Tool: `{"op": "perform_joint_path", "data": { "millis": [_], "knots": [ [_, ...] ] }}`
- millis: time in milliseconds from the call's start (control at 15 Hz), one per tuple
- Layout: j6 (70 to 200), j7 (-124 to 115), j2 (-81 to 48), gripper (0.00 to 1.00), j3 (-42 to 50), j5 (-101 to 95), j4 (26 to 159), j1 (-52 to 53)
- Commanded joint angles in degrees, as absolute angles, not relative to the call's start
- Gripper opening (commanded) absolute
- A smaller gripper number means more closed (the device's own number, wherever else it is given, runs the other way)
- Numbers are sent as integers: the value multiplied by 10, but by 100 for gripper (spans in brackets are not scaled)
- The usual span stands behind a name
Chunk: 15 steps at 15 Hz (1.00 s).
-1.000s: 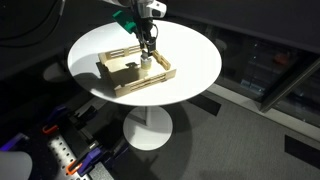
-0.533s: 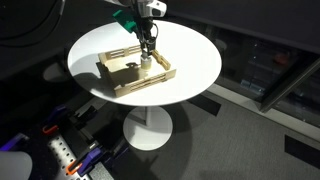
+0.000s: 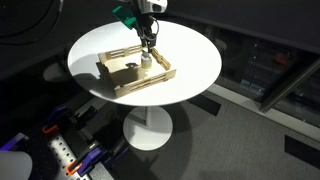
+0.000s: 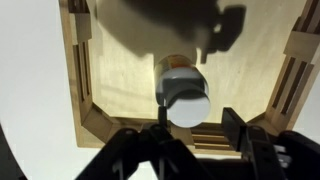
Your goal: Remove the white cap from the white bottle and put it on the table
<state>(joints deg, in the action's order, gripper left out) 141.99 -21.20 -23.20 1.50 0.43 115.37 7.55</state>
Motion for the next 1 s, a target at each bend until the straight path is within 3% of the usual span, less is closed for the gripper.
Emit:
{"op": "perform_joint_path", "data": {
  "millis": [0,67,467,933],
  "knots": [
    [1396,-205,-210,54,16,2,1155,72],
    [1393,-205,-208,55,16,2,1155,71],
    [1368,-202,-204,82,15,-3,1153,71],
    [1356,-217,-216,80,26,-45,1147,79]
  ]
}}
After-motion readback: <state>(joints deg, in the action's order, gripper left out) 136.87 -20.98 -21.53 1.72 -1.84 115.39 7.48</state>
